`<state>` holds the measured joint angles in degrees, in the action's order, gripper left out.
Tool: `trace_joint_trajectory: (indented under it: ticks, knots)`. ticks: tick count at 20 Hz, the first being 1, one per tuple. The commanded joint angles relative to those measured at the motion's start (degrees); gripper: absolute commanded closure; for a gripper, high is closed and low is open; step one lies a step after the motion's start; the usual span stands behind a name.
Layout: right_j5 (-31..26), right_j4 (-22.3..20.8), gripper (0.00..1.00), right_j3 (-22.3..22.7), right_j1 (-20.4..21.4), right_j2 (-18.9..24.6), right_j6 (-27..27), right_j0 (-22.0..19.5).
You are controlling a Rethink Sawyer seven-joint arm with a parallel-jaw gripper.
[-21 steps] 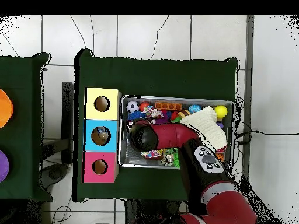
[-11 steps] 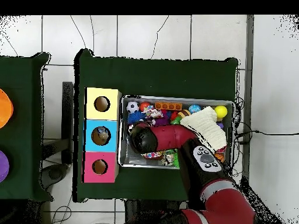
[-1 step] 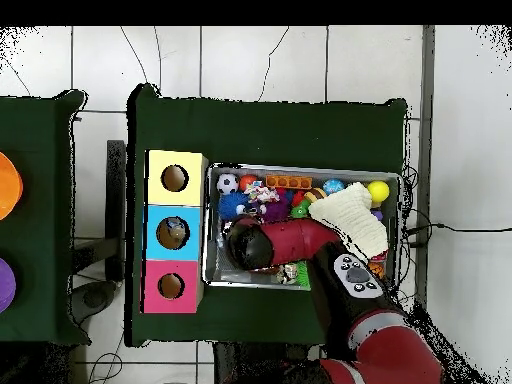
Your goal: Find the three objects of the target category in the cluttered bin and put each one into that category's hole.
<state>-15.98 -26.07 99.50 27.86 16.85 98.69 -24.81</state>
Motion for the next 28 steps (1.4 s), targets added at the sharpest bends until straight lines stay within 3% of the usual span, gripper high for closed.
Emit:
trace_joint_trajectory:
  ticks: [1, 23, 28]
  knots:
    - [-0.20, -4.47, 0.00, 6.45, 0.08, 0.59, 0.19, -2.35]
    - [5.89, -3.83, 0.00, 6.54, -1.81, -1.86, 5.03, 0.46]
    - [10.05, -4.35, 0.00, 3.42, -5.87, -4.63, 6.18, 2.48]
